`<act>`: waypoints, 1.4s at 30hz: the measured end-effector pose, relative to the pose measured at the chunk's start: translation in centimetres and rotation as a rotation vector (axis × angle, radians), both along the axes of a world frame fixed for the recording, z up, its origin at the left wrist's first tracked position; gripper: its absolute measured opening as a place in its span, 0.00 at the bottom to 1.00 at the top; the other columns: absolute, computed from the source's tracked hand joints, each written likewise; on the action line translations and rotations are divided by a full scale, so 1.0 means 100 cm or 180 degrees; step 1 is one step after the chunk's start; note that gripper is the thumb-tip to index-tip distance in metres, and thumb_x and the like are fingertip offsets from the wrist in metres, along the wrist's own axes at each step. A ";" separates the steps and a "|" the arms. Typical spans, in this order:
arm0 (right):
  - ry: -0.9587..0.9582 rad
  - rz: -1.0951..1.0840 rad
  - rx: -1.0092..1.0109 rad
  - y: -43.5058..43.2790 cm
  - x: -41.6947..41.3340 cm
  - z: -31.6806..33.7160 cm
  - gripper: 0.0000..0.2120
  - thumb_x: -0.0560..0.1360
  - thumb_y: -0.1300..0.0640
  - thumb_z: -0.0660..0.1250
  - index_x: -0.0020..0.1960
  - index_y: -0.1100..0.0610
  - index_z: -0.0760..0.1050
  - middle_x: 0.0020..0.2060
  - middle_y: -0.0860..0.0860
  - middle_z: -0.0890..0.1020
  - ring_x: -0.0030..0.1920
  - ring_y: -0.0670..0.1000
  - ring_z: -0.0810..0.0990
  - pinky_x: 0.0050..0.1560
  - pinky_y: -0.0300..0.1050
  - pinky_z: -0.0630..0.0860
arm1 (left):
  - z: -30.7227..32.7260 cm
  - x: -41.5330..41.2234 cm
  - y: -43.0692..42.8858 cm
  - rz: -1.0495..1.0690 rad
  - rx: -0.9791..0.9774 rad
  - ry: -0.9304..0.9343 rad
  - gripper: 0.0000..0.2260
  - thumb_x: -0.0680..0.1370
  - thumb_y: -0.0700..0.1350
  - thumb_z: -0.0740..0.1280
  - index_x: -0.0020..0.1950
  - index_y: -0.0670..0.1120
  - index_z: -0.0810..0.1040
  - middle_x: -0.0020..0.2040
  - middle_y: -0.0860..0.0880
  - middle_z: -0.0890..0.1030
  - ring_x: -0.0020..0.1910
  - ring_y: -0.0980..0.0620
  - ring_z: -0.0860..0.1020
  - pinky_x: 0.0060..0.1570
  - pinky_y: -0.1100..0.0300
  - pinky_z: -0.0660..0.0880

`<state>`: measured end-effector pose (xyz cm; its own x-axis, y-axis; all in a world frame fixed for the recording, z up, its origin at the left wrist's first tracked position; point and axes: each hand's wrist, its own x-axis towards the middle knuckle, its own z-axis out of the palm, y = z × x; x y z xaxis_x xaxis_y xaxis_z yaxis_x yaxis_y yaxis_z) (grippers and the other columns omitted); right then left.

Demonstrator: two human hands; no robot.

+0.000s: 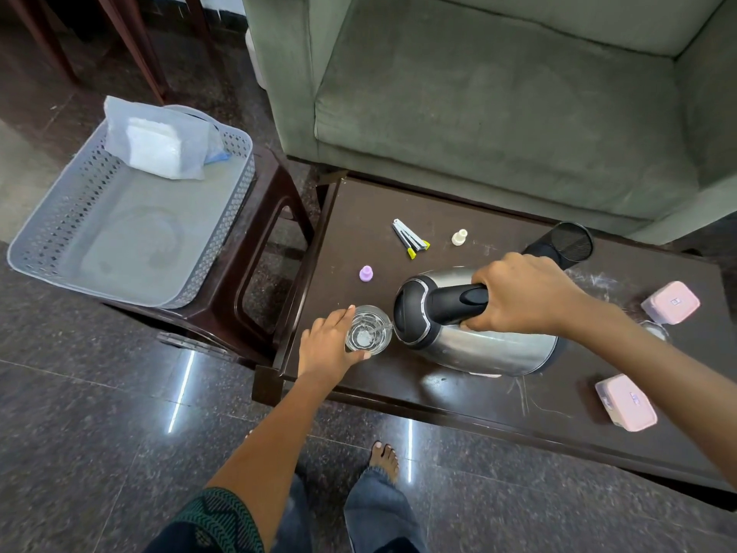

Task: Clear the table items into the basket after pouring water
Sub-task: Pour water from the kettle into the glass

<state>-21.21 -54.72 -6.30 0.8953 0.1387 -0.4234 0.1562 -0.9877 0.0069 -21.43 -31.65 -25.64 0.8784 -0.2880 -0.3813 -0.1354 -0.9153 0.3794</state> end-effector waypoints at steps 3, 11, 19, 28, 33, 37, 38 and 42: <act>0.0010 0.0024 -0.0029 0.001 0.000 -0.001 0.19 0.64 0.39 0.68 0.35 0.54 0.69 0.30 0.51 0.70 0.36 0.58 0.70 0.36 0.44 0.65 | 0.000 0.000 0.000 0.0005 -0.0009 -0.0018 0.37 0.71 0.59 0.69 0.75 0.52 0.57 0.72 0.54 0.66 0.66 0.48 0.68 0.61 0.52 0.66; 0.0086 0.0046 -0.0044 0.005 -0.002 -0.003 0.20 0.65 0.39 0.68 0.36 0.54 0.67 0.32 0.51 0.69 0.37 0.58 0.69 0.37 0.44 0.65 | 0.000 -0.001 0.000 0.0042 -0.0037 -0.0003 0.37 0.71 0.58 0.70 0.75 0.52 0.57 0.72 0.55 0.66 0.66 0.48 0.68 0.61 0.52 0.67; 0.0062 0.0092 -0.0018 0.005 -0.003 -0.005 0.20 0.65 0.39 0.68 0.36 0.54 0.67 0.33 0.52 0.70 0.37 0.57 0.69 0.37 0.44 0.65 | 0.000 -0.002 0.001 0.0029 -0.0018 -0.0049 0.37 0.71 0.58 0.69 0.75 0.52 0.57 0.72 0.55 0.67 0.66 0.48 0.67 0.61 0.52 0.67; 0.0052 0.0126 0.0047 0.002 0.000 -0.006 0.23 0.65 0.40 0.68 0.28 0.52 0.58 0.27 0.48 0.65 0.36 0.58 0.70 0.36 0.44 0.64 | 0.000 -0.001 0.000 -0.0005 0.0024 -0.0071 0.37 0.70 0.59 0.69 0.75 0.52 0.58 0.71 0.55 0.67 0.65 0.48 0.68 0.60 0.52 0.68; 0.0035 0.0129 0.0052 0.000 0.002 -0.005 0.23 0.64 0.40 0.69 0.29 0.52 0.59 0.27 0.49 0.66 0.36 0.58 0.70 0.35 0.44 0.64 | 0.000 -0.001 0.000 -0.0012 0.0023 -0.0062 0.37 0.70 0.59 0.69 0.75 0.53 0.58 0.71 0.55 0.67 0.65 0.48 0.68 0.60 0.52 0.67; 0.0046 0.0124 0.0027 0.001 0.003 -0.004 0.21 0.64 0.40 0.69 0.31 0.53 0.62 0.28 0.49 0.67 0.36 0.58 0.71 0.35 0.44 0.65 | 0.000 -0.001 0.001 -0.0009 0.0012 -0.0057 0.37 0.70 0.59 0.69 0.75 0.52 0.58 0.71 0.55 0.67 0.66 0.48 0.68 0.61 0.52 0.67; 0.0047 0.0122 0.0023 0.002 0.003 -0.004 0.21 0.64 0.40 0.69 0.31 0.53 0.62 0.29 0.50 0.68 0.36 0.58 0.71 0.35 0.44 0.65 | 0.000 -0.001 0.001 -0.0019 0.0018 -0.0068 0.37 0.70 0.60 0.69 0.75 0.52 0.58 0.71 0.54 0.67 0.66 0.48 0.68 0.61 0.52 0.67; 0.0071 0.0106 -0.0012 0.003 0.004 -0.003 0.22 0.65 0.40 0.69 0.30 0.53 0.61 0.30 0.51 0.68 0.37 0.58 0.70 0.36 0.44 0.65 | 0.000 0.000 0.001 -0.0036 0.0032 -0.0070 0.36 0.71 0.59 0.68 0.75 0.52 0.58 0.72 0.54 0.67 0.66 0.48 0.67 0.61 0.51 0.67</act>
